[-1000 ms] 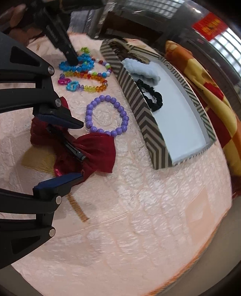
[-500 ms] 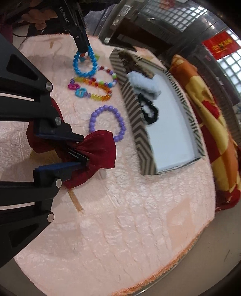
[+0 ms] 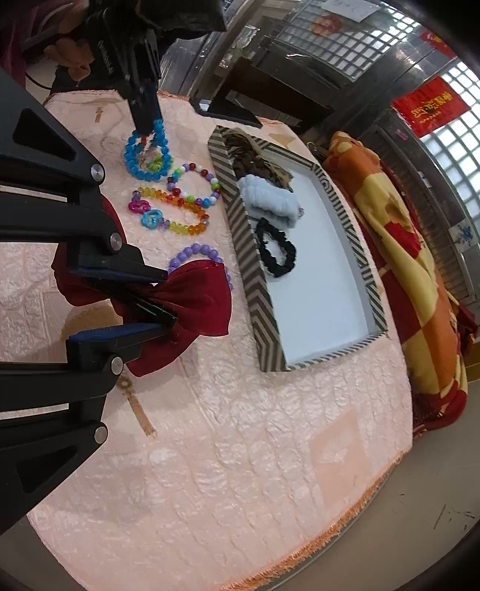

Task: Organize jewelry
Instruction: 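Lift the red bow with right tool while left grasps the blue bead bracelet, then carry the blue bead bracelet with left tool while right carries red bow over tray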

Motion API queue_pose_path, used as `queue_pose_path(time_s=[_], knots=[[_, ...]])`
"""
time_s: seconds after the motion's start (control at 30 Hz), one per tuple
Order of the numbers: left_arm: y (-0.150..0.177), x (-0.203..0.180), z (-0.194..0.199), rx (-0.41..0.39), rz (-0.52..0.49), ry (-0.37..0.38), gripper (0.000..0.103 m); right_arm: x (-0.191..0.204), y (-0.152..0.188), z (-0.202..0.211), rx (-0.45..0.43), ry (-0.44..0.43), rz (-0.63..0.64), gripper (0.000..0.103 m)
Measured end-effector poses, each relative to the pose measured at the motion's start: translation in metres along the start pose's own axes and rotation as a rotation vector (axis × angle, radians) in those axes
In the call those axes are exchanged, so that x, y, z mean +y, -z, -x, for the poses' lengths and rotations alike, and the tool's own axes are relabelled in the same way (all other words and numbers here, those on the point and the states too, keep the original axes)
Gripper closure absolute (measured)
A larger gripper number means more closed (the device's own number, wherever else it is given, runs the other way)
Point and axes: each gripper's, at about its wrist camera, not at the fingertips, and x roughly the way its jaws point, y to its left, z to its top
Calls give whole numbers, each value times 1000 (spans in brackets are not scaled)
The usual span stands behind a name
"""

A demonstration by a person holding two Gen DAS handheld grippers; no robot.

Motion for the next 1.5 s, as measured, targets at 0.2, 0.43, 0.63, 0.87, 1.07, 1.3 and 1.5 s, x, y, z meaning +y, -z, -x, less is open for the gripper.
queue_pose_path(time_s=[0.2, 0.43, 0.63, 0.87, 1.07, 1.3, 1.5], knots=[[16, 18, -16, 59, 9, -65, 81, 0, 0, -4, 8, -10, -2, 83], [15, 24, 5, -3, -9, -75, 66, 2, -2, -7, 12, -16, 2, 83], [2, 12, -14, 15, -56, -63, 68, 3, -1, -8, 18, -22, -1, 83], [-7, 5, -40, 92, -133, -77, 81, -5, 1, -3, 14, -22, -27, 83], [-7, 5, -47, 111, -144, -74, 96, -6, -2, 0, -1, -24, -30, 83], [-9, 11, -8, 70, -109, 56, 96, -1, -7, 5, -21, -41, -22, 83], [-19, 1, 29, 6, -122, 98, 96, 7, -16, 10, -42, -54, -6, 83]])
